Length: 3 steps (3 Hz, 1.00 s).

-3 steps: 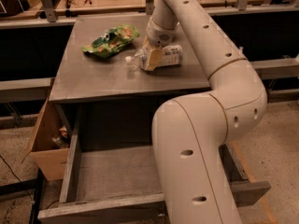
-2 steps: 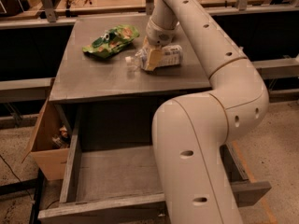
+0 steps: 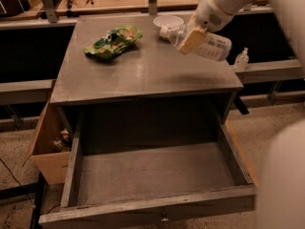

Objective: Place blue plastic bottle into top drawer

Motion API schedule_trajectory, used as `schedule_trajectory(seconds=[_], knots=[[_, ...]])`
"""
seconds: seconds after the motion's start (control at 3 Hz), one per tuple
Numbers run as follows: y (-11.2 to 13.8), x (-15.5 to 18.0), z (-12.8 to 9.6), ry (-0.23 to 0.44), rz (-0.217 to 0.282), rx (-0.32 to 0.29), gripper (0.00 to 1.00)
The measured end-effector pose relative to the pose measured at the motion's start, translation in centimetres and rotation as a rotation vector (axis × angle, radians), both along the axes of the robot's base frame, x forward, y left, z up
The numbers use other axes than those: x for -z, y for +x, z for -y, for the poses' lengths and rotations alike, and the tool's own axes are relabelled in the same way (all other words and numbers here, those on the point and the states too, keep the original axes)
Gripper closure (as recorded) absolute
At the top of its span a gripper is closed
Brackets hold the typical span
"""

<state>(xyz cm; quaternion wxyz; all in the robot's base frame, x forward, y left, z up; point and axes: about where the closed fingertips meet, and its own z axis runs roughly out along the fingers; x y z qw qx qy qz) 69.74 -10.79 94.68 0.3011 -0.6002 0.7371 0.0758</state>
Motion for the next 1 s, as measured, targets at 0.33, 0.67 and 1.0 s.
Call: schedule_trajectory(seconds=[0.33, 0.67, 1.0], knots=[[-3.2, -2.4, 1.7, 0.025, 0.018, 0.052, 1.00], [-3.2, -2.4, 1.7, 0.026, 0.018, 0.052, 1.00], [-5.5, -1.4, 0.8, 0.043, -0.022, 0.045, 1.00]])
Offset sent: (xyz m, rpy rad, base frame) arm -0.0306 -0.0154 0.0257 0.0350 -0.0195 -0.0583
